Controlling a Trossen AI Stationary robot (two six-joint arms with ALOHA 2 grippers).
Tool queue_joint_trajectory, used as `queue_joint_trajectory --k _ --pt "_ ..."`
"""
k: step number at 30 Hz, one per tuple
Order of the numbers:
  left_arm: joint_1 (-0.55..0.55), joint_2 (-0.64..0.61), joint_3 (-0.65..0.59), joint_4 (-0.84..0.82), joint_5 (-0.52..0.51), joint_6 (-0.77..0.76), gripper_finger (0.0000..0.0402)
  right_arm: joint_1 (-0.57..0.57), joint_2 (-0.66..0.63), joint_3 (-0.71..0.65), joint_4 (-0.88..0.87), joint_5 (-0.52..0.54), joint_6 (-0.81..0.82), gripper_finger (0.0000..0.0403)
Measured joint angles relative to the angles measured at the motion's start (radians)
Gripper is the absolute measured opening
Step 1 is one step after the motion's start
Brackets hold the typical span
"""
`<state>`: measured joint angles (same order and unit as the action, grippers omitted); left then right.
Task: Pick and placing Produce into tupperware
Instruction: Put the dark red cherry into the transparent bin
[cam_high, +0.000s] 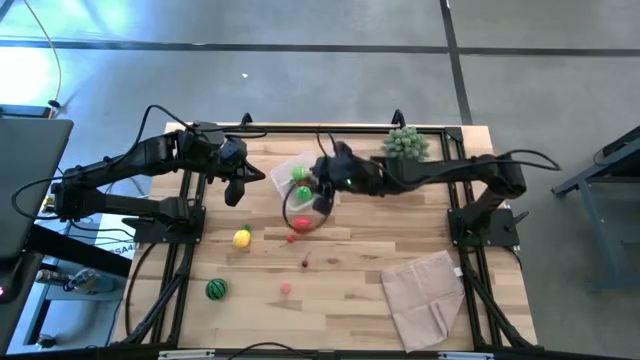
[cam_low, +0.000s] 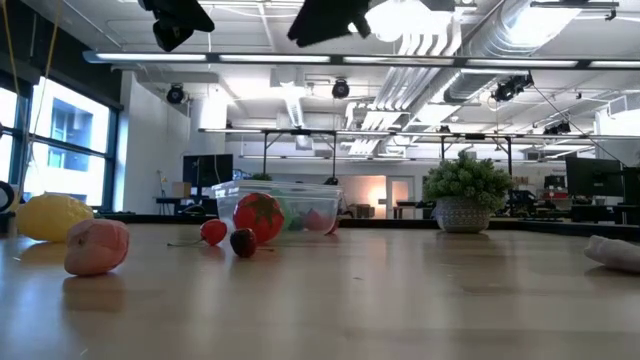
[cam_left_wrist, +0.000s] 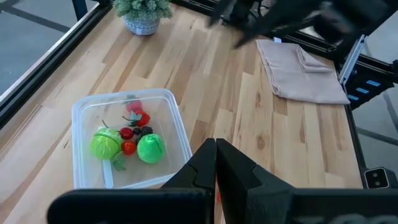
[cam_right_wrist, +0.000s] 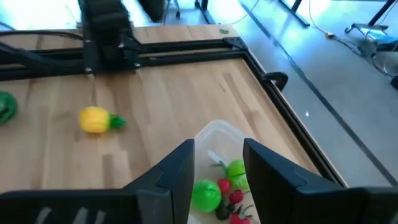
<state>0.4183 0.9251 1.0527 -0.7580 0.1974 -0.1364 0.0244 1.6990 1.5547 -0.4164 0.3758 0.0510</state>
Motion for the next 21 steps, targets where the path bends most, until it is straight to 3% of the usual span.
queue_joint_trajectory --k 3,7,12,16,21 --pt "0.0 0.0 0.0 0.0 0.0 0.0 0.0001 0.054 -0.043 -0.093 0.096 0.05 0.033 0.0128" --pt "0.0 0.0 0.0 0.0 0.0 0.0 0.0001 0.115 -0.137 -0.376 0.434 0.091 0.065 0.0128" --pt "0.0 0.0 0.0 0.0 0.0 0.0 0.0001 0.182 -0.171 -0.623 0.718 0.009 0.155 0.0128" --pt "0.0 0.0 0.0 0.0 0.0 0.0 0.0001 0.238 -0.127 -0.675 0.746 -0.068 0.176 0.0129" --pt "0.0 0.0 0.0 0.0 0.0 0.0 0.0001 0.278 -0.019 -0.645 0.766 -0.097 0.123 0.0131"
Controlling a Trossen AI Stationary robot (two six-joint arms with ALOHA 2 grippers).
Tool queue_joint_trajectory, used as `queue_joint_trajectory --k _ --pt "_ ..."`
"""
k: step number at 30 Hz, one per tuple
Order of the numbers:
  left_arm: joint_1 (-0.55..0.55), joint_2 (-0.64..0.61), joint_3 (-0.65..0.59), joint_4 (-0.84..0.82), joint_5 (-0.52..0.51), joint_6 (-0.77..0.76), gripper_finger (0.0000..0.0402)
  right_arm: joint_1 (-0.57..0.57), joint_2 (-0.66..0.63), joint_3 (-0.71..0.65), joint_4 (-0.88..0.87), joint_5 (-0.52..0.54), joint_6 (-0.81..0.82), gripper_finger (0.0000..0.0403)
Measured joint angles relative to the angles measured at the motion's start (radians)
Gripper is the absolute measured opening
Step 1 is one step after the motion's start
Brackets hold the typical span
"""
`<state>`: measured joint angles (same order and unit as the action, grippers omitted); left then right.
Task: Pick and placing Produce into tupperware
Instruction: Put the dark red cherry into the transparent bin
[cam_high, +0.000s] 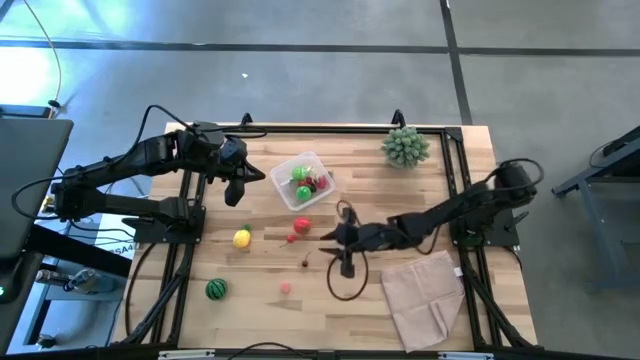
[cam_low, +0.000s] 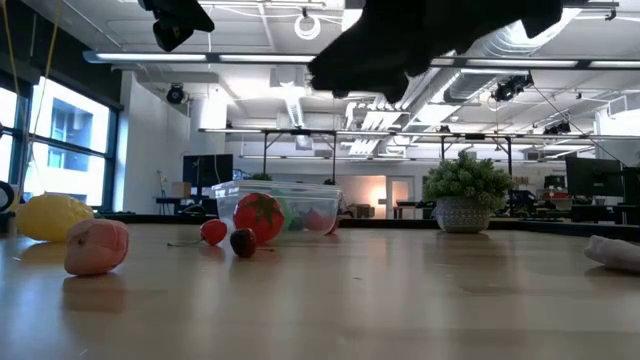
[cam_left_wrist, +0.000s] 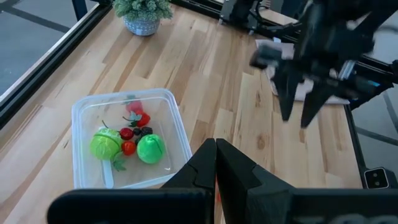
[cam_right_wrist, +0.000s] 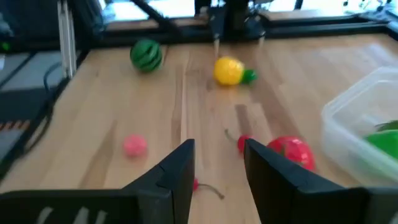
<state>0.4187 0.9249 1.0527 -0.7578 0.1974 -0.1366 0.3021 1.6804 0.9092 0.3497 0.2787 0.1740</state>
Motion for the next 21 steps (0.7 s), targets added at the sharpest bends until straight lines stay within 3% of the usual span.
queue_joint_trajectory --k 6,15,21 --pt "0.0 0.0 0.0 0.0 0.0 0.0 0.0001 -0.001 0.15 0.036 0.086 -0.075 -0.083 0.0131" --pt "0.0 0.0 0.0 0.0 0.0 0.0 0.0001 -0.035 0.337 0.106 0.156 -0.248 -0.073 0.0131" --pt "0.0 0.0 0.0 0.0 0.0 0.0 0.0001 -0.044 0.393 0.149 0.16 -0.267 -0.067 0.0131"
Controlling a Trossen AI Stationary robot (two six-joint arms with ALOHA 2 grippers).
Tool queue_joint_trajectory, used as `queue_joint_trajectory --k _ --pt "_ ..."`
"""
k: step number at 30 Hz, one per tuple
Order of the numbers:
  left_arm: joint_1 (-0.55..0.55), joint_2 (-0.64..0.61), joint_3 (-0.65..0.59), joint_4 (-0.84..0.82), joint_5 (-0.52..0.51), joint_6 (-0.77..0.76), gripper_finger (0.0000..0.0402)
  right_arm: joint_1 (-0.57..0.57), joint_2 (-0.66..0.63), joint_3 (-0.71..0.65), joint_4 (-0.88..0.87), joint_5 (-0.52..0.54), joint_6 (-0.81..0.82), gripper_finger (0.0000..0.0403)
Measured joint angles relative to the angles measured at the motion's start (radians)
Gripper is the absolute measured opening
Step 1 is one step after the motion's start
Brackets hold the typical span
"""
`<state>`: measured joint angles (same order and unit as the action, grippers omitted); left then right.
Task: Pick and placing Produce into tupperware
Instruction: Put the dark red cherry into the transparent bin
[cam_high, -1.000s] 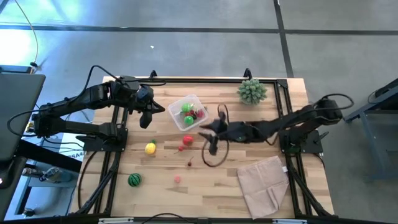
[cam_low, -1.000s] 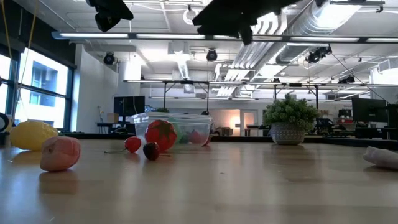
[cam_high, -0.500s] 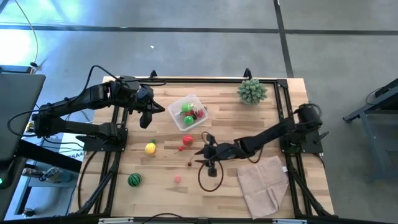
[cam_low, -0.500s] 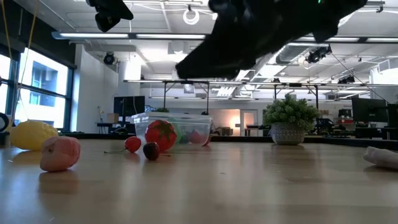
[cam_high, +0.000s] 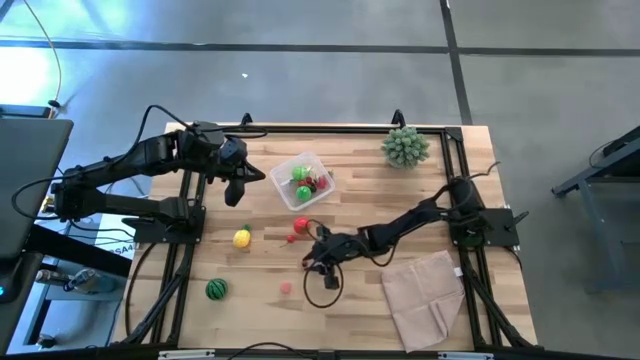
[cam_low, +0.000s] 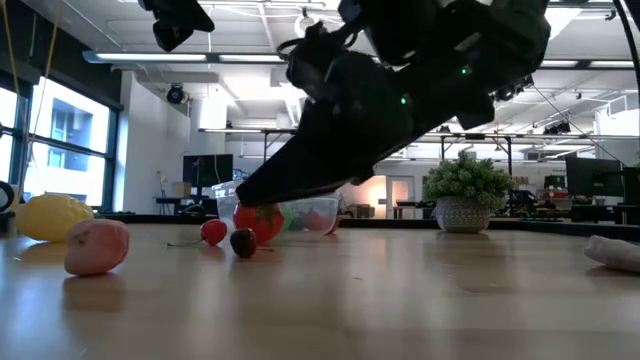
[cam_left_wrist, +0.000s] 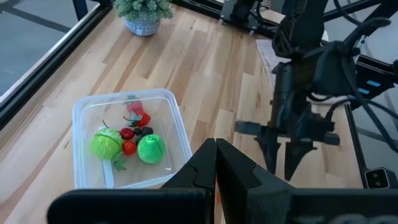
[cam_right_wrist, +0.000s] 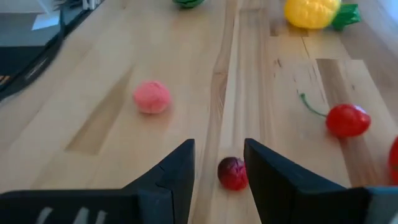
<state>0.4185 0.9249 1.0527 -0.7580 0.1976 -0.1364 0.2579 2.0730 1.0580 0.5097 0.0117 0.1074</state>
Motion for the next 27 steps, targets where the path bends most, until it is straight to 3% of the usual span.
queue_joint_trajectory --k 20,27 --pt "0.0 0.0 0.0 0.0 0.0 0.0 0.0001 -0.022 0.022 0.014 -0.042 -0.01 -0.003 0.0132" --pt "0.0 0.0 0.0 0.0 0.0 0.0 0.0001 -0.022 0.022 0.014 -0.044 -0.001 -0.021 0.0174"
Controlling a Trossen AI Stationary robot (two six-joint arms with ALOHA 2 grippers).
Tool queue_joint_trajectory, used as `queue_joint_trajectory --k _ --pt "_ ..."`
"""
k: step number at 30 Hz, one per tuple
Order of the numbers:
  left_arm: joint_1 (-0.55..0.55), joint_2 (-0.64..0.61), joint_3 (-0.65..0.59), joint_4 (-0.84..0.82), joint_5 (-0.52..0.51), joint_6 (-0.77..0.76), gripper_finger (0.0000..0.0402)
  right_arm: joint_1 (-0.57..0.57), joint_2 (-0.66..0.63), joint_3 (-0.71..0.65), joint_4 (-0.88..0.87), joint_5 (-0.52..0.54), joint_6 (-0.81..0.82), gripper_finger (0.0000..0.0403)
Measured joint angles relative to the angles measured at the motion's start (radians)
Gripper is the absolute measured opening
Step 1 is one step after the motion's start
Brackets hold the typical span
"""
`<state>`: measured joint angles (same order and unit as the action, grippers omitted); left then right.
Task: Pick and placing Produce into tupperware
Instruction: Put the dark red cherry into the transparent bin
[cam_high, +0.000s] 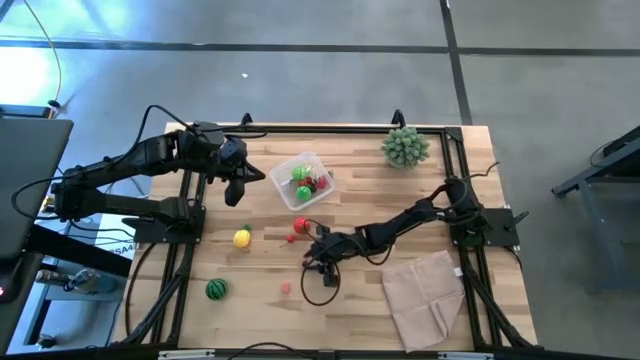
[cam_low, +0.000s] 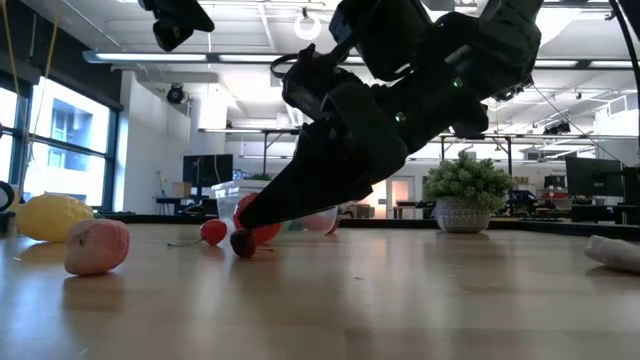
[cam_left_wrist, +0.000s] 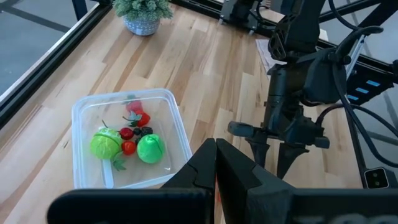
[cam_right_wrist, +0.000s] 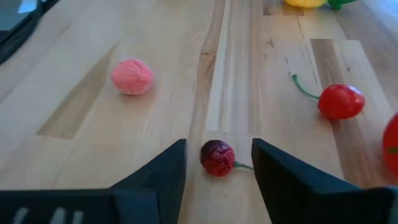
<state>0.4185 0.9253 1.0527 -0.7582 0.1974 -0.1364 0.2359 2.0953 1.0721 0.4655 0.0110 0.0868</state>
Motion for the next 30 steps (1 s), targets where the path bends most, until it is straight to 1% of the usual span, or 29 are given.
queue_joint_trajectory --k 2,5,20,25,30 --pt "0.0 0.0 0.0 0.0 0.0 0.0 0.0001 -0.001 0.0 0.0 -0.002 0.006 -0.009 0.0188" --pt "0.0 0.0 0.0 0.0 0.0 0.0 0.0001 -0.007 0.0 0.0 -0.006 0.001 -0.012 0.0196" --pt "0.0 0.0 0.0 0.0 0.0 0.0 0.0001 -0.007 0.0 0.0 -0.014 -0.025 -0.069 0.0197" --pt "0.0 0.0 0.0 0.0 0.0 0.0 0.0001 -0.013 0.04 0.032 -0.024 -0.054 -0.07 0.0197" --pt "0.0 0.0 0.0 -0.001 0.0 0.0 0.0001 -0.013 0.047 0.066 -0.059 -0.047 -0.098 0.0197"
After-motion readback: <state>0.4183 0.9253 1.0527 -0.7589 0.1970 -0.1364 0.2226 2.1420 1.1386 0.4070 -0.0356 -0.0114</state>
